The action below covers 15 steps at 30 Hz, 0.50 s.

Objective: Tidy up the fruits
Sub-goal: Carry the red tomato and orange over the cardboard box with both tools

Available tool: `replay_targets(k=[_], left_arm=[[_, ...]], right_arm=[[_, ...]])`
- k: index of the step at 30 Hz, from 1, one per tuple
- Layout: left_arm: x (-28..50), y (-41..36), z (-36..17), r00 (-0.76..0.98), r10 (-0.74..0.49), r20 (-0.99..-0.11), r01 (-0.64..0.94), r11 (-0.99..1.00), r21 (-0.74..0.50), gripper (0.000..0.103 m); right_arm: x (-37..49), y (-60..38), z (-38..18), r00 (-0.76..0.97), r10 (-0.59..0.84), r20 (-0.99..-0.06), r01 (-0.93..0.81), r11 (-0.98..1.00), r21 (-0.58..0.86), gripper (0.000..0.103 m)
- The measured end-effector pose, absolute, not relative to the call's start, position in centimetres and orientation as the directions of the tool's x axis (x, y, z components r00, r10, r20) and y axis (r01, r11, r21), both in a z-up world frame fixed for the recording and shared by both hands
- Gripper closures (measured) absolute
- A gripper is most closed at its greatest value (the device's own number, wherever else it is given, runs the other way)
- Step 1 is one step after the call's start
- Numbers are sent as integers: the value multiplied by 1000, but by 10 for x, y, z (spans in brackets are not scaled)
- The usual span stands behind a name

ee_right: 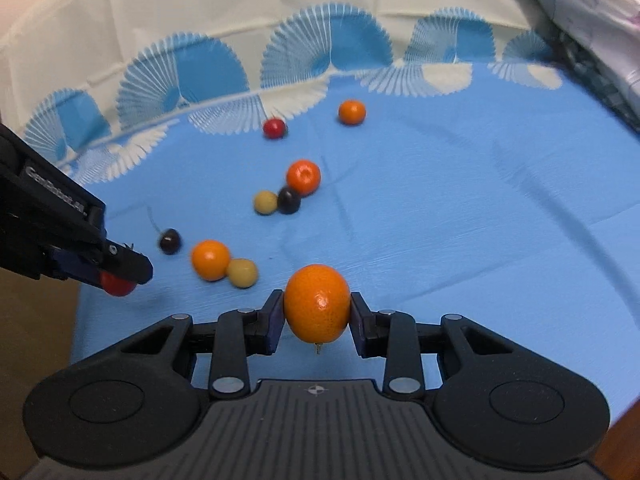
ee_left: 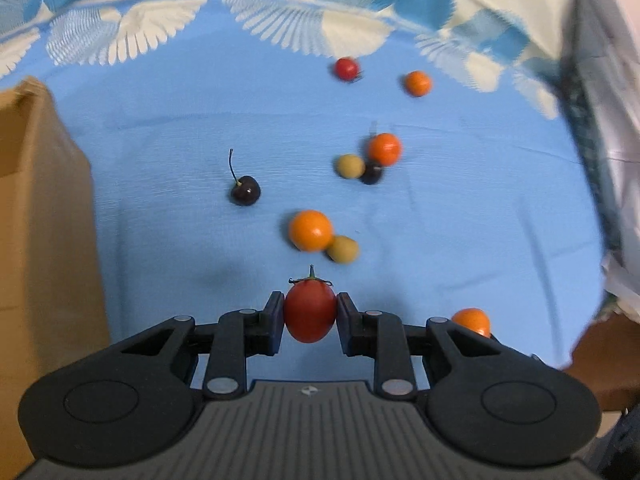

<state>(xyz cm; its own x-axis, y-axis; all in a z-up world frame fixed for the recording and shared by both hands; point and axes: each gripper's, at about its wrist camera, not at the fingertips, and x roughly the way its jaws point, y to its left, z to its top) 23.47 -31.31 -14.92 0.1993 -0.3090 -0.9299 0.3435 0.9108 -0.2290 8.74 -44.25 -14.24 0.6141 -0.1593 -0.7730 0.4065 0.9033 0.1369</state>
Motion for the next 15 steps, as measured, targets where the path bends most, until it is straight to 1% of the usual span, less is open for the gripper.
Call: replay_targets(k=[2,7,12,15], left_arm=[[216,-300,-125,221,-337,-915,362,900,-244,73],[169,-252,-74,288,-340,-895,375,900,-221,73],[122,-182,-38,390,-282,-876,333,931,-152,73],[95,-138,-27,423,-253,-870,286,948,-137,73]], right_arm=[[71,-430,-124,632,-150,-760,399,904,154,68],[38,-389,-78,684,-95,-723,338,920,198,68],[20,-335,-36,721,13,-692,234,936,262,68],[14,-301,-17,732,68,-677,170,945,279,68]])
